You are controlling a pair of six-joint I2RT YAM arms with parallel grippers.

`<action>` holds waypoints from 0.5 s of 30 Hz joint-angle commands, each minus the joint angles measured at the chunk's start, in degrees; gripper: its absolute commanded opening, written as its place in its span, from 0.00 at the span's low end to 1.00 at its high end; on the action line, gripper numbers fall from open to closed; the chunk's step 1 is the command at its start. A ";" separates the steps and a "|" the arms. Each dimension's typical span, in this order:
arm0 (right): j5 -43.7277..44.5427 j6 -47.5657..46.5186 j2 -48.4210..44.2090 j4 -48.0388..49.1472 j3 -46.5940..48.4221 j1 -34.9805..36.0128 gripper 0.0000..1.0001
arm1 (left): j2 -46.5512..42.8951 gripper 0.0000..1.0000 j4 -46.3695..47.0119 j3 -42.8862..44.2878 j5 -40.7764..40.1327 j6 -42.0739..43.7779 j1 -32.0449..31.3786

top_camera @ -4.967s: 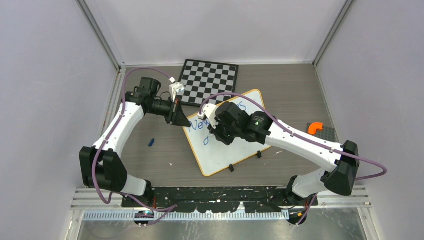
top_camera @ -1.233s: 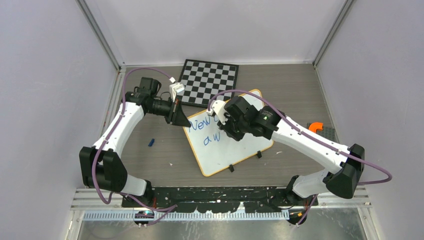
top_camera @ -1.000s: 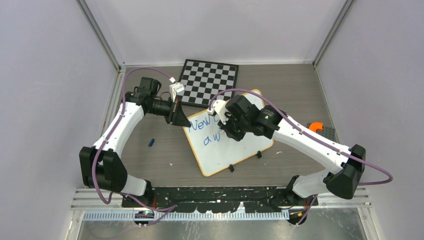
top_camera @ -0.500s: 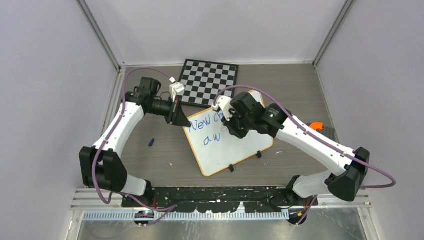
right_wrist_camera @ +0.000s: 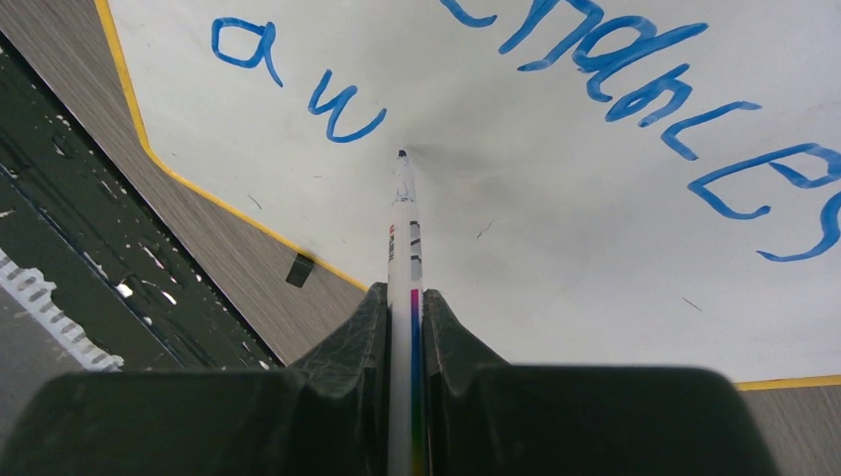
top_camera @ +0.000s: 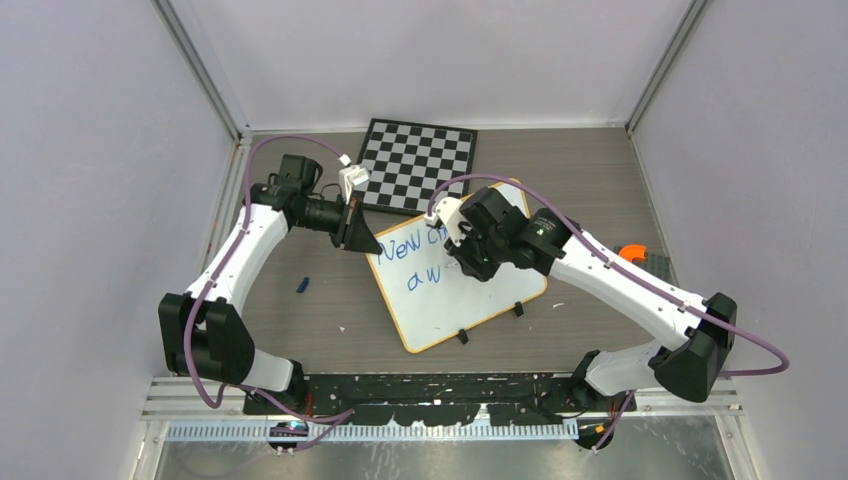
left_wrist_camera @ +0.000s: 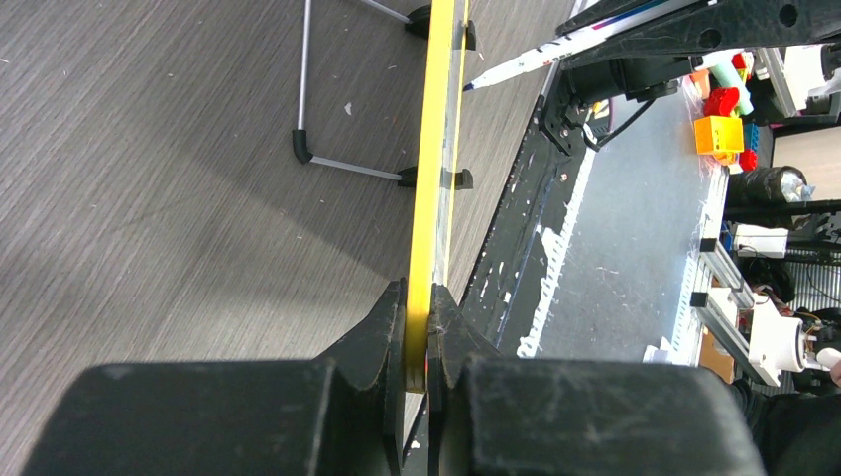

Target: Write a sentence on the whiteboard

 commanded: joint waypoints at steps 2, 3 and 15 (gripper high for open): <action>4.23 0.18 0.24 1.70 -0.14 -0.06 0.00 | 0.28 0.00 2.24 -0.66 -4.19 1.20 -0.38; 4.67 0.44 0.26 2.23 -0.04 -0.01 0.00 | 0.27 0.00 2.24 -0.67 -4.22 1.19 -0.38; 4.62 2.42 0.83 5.89 0.73 0.05 0.00 | -0.14 0.00 2.25 -1.04 -4.67 1.46 -0.42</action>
